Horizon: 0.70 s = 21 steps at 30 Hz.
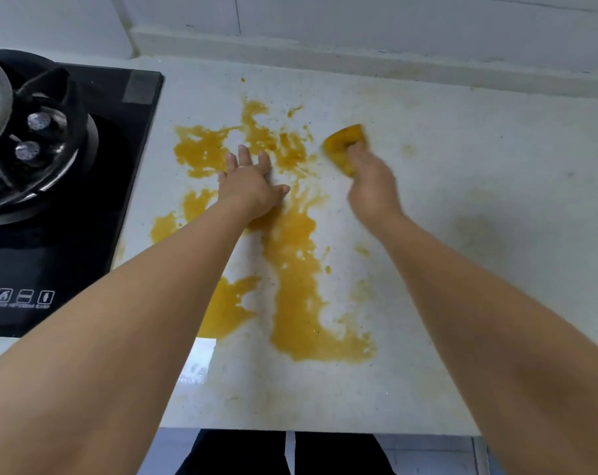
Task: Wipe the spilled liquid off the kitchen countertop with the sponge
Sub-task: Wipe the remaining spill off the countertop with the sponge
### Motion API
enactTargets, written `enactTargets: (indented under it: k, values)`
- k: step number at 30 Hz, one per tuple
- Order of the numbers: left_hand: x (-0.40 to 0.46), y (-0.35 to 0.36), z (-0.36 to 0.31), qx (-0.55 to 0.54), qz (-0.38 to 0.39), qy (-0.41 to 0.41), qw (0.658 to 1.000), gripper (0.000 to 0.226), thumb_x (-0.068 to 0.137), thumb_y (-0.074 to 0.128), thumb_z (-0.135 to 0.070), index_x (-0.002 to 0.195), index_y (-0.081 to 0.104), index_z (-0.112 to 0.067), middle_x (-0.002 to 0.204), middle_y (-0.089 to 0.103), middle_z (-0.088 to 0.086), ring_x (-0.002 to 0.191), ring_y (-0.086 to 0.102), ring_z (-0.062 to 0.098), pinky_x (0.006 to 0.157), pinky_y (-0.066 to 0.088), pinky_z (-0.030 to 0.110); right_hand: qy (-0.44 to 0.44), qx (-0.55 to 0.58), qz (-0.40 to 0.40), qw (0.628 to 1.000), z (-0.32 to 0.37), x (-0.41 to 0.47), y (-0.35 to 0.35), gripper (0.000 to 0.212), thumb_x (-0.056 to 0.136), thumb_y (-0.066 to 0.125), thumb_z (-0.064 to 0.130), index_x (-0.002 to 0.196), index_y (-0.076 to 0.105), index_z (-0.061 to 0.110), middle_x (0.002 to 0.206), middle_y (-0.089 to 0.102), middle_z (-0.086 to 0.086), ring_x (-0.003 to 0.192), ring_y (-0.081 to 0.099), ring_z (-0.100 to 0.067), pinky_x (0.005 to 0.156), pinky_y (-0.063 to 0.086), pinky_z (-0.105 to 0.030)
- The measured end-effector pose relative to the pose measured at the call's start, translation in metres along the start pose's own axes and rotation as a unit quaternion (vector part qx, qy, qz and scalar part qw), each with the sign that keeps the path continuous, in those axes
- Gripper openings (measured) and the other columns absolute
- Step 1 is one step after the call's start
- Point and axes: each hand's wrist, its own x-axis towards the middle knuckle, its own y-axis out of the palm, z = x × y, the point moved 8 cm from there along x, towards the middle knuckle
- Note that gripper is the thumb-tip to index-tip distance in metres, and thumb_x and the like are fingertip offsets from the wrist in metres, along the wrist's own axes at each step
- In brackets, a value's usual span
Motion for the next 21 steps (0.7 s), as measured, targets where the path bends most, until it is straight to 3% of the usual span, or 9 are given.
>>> enactTargets:
  k: [2,7,9,12,13,17,19,21]
  values:
    - [0.001,0.0,0.002,-0.001,0.0,0.002,1.0,0.074,0.096,0.043,-0.048,0.152,0.006,-0.018,0.158,-0.013,0.012,0.145,-0.012,0.034,0.117,0.002,0.046,0.068,-0.007,-0.038,0.997,-0.007,0.005,-0.01,0.05,0.09,0.037,-0.003,0.138,0.038,0.01,0.14,0.043,-0.014,0.125,0.043,-0.031,0.103,0.031,-0.031]
    - [0.0,-0.003,0.0,-0.015,-0.002,0.001,1.0,0.076,0.094,0.047,-0.047,0.152,0.008,-0.016,0.158,-0.011,0.012,0.145,-0.01,0.033,0.116,0.002,0.046,-0.129,0.041,0.052,0.989,0.076,-0.026,0.047,0.05,0.083,0.041,-0.012,0.129,0.051,0.004,0.138,0.047,-0.017,0.129,0.042,-0.03,0.109,0.026,-0.029]
    - [0.0,-0.002,0.001,-0.011,0.002,0.01,1.0,0.075,0.095,0.046,-0.046,0.152,0.007,-0.017,0.158,-0.011,0.012,0.145,-0.011,0.033,0.117,0.002,0.045,-0.081,0.021,0.02,0.996,0.048,-0.013,0.026,0.054,0.08,0.042,-0.012,0.129,0.054,0.009,0.135,0.051,-0.015,0.125,0.046,-0.028,0.105,0.03,-0.027]
    - [0.002,-0.001,0.003,-0.003,0.004,0.017,1.0,0.074,0.096,0.044,-0.046,0.152,0.006,-0.018,0.158,-0.013,0.012,0.145,-0.012,0.033,0.117,0.003,0.045,0.083,-0.011,-0.045,0.995,-0.004,0.003,-0.013,0.054,0.082,0.039,-0.01,0.131,0.051,0.01,0.133,0.051,-0.015,0.122,0.048,-0.03,0.098,0.035,-0.026]
    - [0.002,-0.001,0.004,-0.005,0.005,0.016,1.0,0.074,0.096,0.044,-0.046,0.152,0.006,-0.018,0.158,-0.013,0.012,0.145,-0.012,0.033,0.117,0.003,0.045,0.086,-0.013,-0.048,0.995,0.004,0.0,-0.008,0.053,0.083,0.04,-0.01,0.131,0.05,0.009,0.134,0.051,-0.015,0.122,0.048,-0.03,0.098,0.034,-0.024]
    - [0.004,-0.001,0.003,-0.012,0.003,0.015,1.0,0.075,0.095,0.047,-0.045,0.152,0.007,-0.017,0.158,-0.012,0.012,0.145,-0.012,0.032,0.117,0.002,0.045,-0.093,0.08,0.026,0.992,0.074,-0.022,0.044,0.049,0.082,0.041,-0.014,0.125,0.055,0.003,0.133,0.052,-0.017,0.125,0.048,-0.029,0.106,0.03,-0.025]
    - [0.003,-0.001,0.003,-0.006,0.004,0.02,1.0,0.074,0.095,0.046,-0.045,0.152,0.007,-0.017,0.158,-0.012,0.012,0.145,-0.012,0.032,0.117,0.002,0.044,-0.059,0.066,0.008,0.996,0.052,-0.011,0.03,0.052,0.082,0.04,-0.014,0.127,0.055,0.009,0.133,0.053,-0.014,0.123,0.049,-0.027,0.105,0.034,-0.026]
    - [0.003,0.001,0.004,-0.003,0.006,0.024,1.0,0.073,0.096,0.044,-0.046,0.152,0.006,-0.018,0.158,-0.013,0.012,0.145,-0.013,0.032,0.117,0.002,0.044,0.06,0.023,-0.047,0.997,0.008,0.0,0.001,0.054,0.083,0.038,-0.01,0.128,0.054,0.014,0.128,0.057,-0.014,0.116,0.053,-0.029,0.096,0.038,-0.026]
